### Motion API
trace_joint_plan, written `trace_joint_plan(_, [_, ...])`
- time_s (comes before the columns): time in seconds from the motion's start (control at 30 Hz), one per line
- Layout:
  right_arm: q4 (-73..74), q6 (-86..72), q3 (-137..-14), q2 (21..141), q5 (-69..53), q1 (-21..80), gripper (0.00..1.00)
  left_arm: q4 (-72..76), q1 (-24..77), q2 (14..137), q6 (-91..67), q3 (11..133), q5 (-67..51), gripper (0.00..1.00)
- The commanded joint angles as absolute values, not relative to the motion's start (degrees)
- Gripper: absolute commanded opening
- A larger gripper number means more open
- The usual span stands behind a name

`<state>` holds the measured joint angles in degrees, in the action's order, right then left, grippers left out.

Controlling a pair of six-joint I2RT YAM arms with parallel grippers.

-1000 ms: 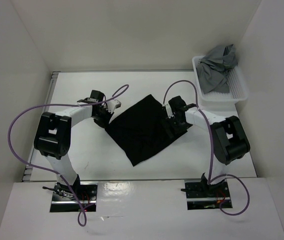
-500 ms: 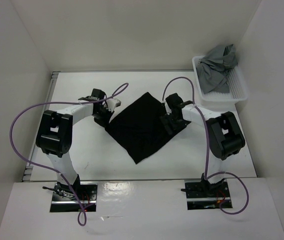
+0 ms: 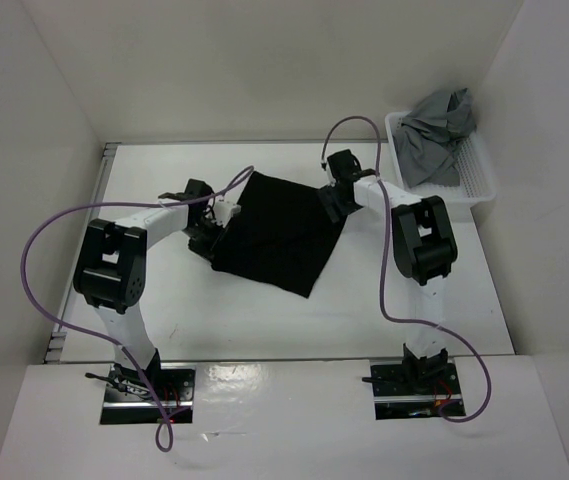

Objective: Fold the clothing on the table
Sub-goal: Flatten the skirt out

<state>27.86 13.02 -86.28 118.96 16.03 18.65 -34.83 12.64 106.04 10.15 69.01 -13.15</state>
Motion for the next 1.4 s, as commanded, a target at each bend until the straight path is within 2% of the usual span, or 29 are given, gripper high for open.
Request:
trace_joint_plan(0.0, [25.1,14.7,-93.2,124.0,18.6,18.2,0.98,-40.2,12.9,104.9,8.8,69.5,-17.6,0.04])
trace_joint_plan(0.13, [26.4,14.2,-99.6,128.8,17.5,18.2,0.98,-41.2,12.9,104.3,9.9,68.9,-21.5,0.04])
trace_joint_plan(0.43, [27.0,16.1,-109.9,135.3,17.3,19.9,0.99,-43.1,14.0,100.8,11.7,66.1,-25.4,0.15])
trace_joint_plan(0.6, [28.8,15.6,-112.3,135.8,16.8,21.0,0.99,-43.6,15.7,99.6,12.3,66.1,-26.6,0.23])
trace_joint_plan(0.7, [28.8,14.9,-108.9,130.6,16.8,22.1,0.99,-44.1,15.7,96.1,12.8,66.1,-26.6,0.31])
trace_joint_plan(0.8, [28.8,14.3,-104.2,122.4,15.6,23.7,0.99,-44.9,16.3,90.5,13.4,66.7,-26.6,0.48])
trace_joint_plan(0.9, [30.7,14.3,-99.4,112.0,15.0,24.5,0.99,-45.5,16.3,84.6,12.2,68.3,-24.2,0.58])
trace_joint_plan(0.93, [31.4,14.3,-97.1,109.2,13.1,25.1,0.99,-44.9,16.3,81.6,11.5,68.3,-22.8,0.69])
trace_joint_plan(1.13, [36.1,18.4,-82.3,86.9,11.1,24.4,0.99,-39.2,12.3,72.7,4.6,72.3,-13.2,0.93])
trace_joint_plan(1.17, [37.3,18.4,-80.9,85.1,9.8,22.8,0.99,-39.2,12.3,73.2,3.4,75.0,-12.4,0.93])
trace_joint_plan(1.27, [40.6,17.3,-75.7,79.0,4.7,19.5,0.99,-39.2,10.9,76.6,1.1,78.1,-11.0,0.82])
trace_joint_plan(1.37, [40.6,16.5,-71.5,75.9,-0.9,17.0,0.99,-39.2,9.6,80.3,1.6,80.7,-14.3,0.68])
